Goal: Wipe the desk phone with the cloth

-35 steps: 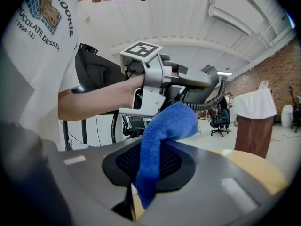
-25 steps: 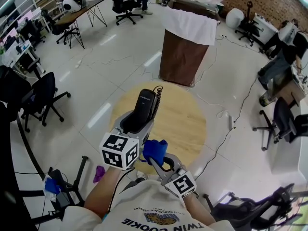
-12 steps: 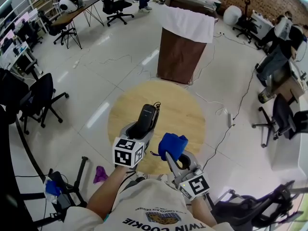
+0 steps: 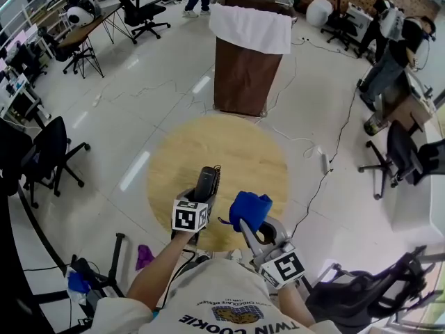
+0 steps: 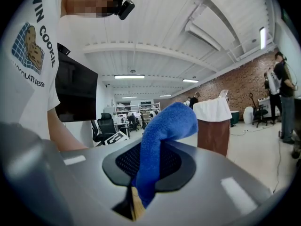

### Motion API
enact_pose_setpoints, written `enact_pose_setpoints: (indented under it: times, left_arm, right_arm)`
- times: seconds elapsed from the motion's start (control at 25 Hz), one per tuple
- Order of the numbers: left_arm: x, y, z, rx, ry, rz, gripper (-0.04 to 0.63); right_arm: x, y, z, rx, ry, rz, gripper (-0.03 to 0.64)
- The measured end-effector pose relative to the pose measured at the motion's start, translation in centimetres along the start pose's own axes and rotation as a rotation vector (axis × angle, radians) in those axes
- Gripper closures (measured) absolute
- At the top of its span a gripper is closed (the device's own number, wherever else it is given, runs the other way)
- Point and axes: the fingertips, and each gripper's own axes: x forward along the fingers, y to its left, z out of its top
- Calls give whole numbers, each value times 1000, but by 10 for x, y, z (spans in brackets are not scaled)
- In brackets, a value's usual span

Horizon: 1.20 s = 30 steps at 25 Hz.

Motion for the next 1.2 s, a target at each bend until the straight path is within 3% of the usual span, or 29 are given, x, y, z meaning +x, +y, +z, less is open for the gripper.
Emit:
enact_pose_setpoints:
  times: [0.24, 0.44, 0.88, 1.08, 1.2]
  left_arm:
    - [30, 14, -31, -18, 100, 57, 331]
    - [40, 27, -40, -5, 136, 109, 331]
    - [45, 30, -42, 26, 111, 132, 316]
    - [48, 32, -41, 49, 111, 137, 252]
    - [47, 33, -40, 64, 114, 146, 252]
  right_arm:
    - [-3, -3, -5, 3, 10, -7, 558]
    - [-5, -3, -6, 8, 15, -11, 558]
    - [-3, -3, -8, 12, 25, 0, 558]
    - [-2, 0, -11, 12, 29, 11, 558]
    - [-4, 0, -12, 12, 29, 12, 558]
